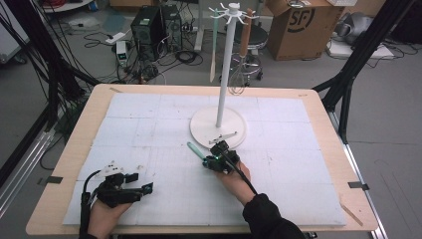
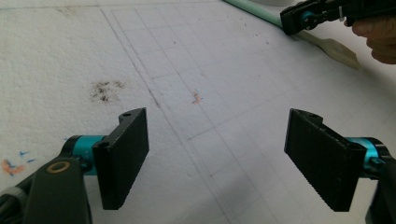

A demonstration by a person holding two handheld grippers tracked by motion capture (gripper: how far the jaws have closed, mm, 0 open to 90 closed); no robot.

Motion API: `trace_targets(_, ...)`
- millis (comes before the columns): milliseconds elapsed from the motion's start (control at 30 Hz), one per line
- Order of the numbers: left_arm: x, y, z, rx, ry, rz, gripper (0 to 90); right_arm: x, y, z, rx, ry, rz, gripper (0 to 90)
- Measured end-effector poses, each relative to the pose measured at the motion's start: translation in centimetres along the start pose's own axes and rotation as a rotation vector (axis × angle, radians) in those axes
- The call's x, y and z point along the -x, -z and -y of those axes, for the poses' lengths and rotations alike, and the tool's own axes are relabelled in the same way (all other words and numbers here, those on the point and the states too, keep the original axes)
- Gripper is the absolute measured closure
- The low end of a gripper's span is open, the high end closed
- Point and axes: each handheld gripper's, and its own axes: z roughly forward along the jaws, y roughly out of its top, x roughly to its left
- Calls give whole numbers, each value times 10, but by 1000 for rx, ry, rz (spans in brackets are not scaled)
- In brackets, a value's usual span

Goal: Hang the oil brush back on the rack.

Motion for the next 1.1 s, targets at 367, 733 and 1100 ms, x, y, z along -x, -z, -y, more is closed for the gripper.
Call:
trace_targets(367,-2,1,0,7,9,18,225,7,3,-1,3,-37,-46,824)
trace_targets(733,-1,1,0,5,7,11,225,23,37,-3,82,-137,-150,823)
trace_targets(1100,-1,1,0,5,7,9,225,38,113,-25,242,-159,-172,823)
